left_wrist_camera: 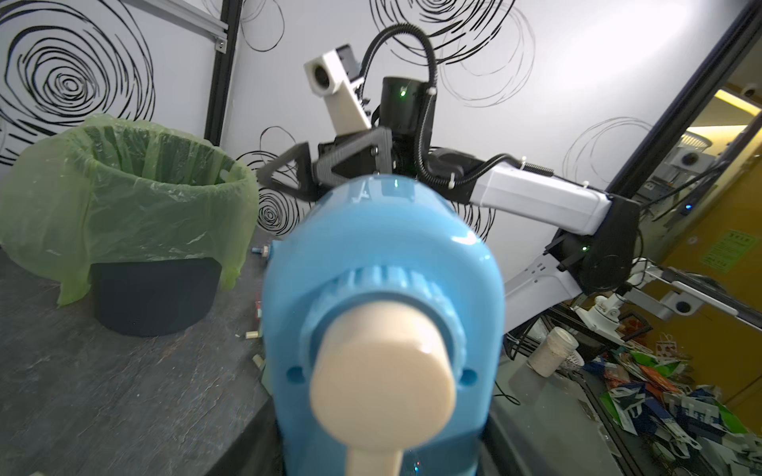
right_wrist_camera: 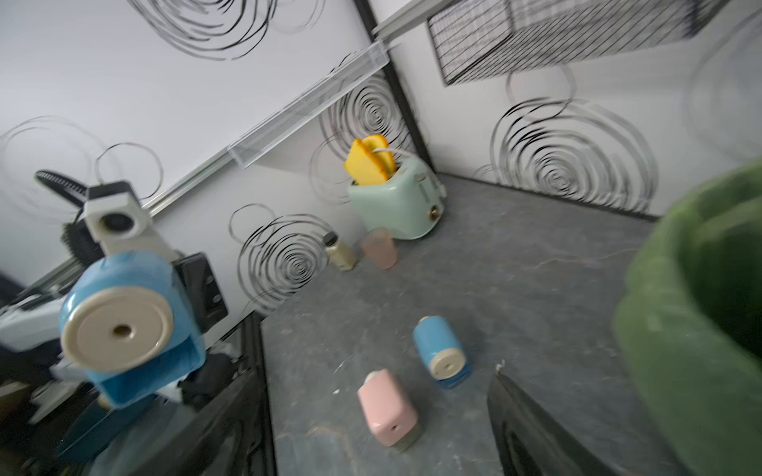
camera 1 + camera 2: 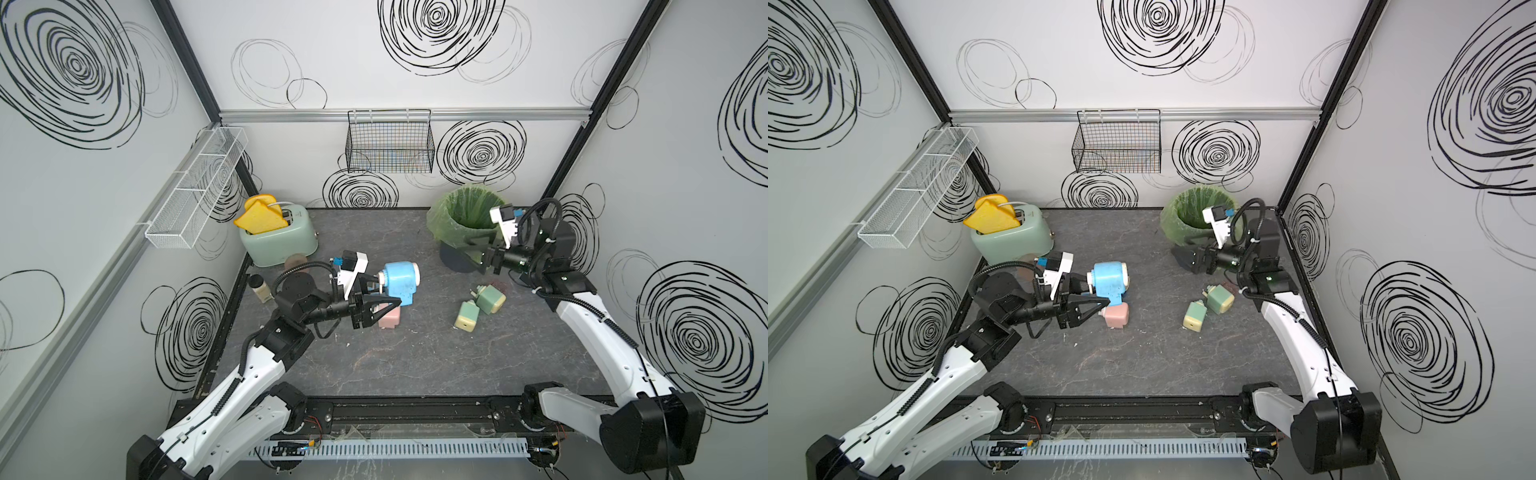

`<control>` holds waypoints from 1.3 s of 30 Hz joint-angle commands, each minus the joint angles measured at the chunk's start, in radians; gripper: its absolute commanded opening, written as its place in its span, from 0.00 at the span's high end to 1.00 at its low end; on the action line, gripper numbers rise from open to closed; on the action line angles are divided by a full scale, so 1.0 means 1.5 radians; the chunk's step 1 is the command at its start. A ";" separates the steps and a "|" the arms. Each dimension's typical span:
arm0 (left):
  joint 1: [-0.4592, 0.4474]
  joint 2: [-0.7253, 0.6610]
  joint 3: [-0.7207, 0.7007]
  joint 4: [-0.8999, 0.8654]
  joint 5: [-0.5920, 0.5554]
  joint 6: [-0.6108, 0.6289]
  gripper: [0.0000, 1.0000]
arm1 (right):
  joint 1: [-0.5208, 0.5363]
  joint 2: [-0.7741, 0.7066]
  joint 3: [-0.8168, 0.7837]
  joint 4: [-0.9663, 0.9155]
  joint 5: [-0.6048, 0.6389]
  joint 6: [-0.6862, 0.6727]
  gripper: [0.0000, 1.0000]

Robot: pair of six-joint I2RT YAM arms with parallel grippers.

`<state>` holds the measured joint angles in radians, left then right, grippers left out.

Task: Take out the pencil sharpener tray and clean the shavings
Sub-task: Place the pencil sharpener at the center of the board.

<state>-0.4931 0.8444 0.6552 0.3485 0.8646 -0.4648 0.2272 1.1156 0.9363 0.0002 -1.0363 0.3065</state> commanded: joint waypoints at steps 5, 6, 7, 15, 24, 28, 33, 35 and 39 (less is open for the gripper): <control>-0.005 0.040 -0.014 0.266 0.121 -0.122 0.65 | 0.179 -0.181 -0.145 0.178 -0.012 0.043 0.01; -0.007 0.043 -0.014 0.277 0.133 -0.127 0.65 | 0.182 -0.192 -0.159 0.207 -0.007 0.064 0.01; -0.009 0.045 -0.014 0.278 0.140 -0.125 0.65 | 0.183 -0.195 -0.165 0.219 -0.010 0.077 0.01; -0.064 0.063 0.010 0.172 0.159 -0.031 0.65 | 0.187 -0.134 -0.141 0.304 -0.040 0.204 0.01; -0.072 0.069 0.013 0.109 0.122 0.013 0.65 | 0.225 -0.128 -0.118 0.330 -0.056 0.244 0.01; -0.073 0.076 0.015 0.107 0.124 0.014 0.65 | 0.247 -0.108 -0.114 0.339 -0.047 0.244 0.01; -0.073 0.071 0.012 0.102 0.113 0.020 0.65 | 0.283 -0.086 -0.097 0.343 -0.032 0.239 0.00; -0.073 0.074 0.014 0.101 0.112 0.022 0.65 | 0.296 -0.077 -0.092 0.341 -0.022 0.236 0.06; -0.073 0.079 0.013 0.098 0.113 0.023 0.66 | 0.306 -0.069 -0.086 0.343 -0.007 0.239 0.20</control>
<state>-0.5995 0.9615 0.6388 0.4580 1.0424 -0.4503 0.6743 1.0119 0.7708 0.4755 -1.0641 0.6594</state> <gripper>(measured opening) 0.612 0.817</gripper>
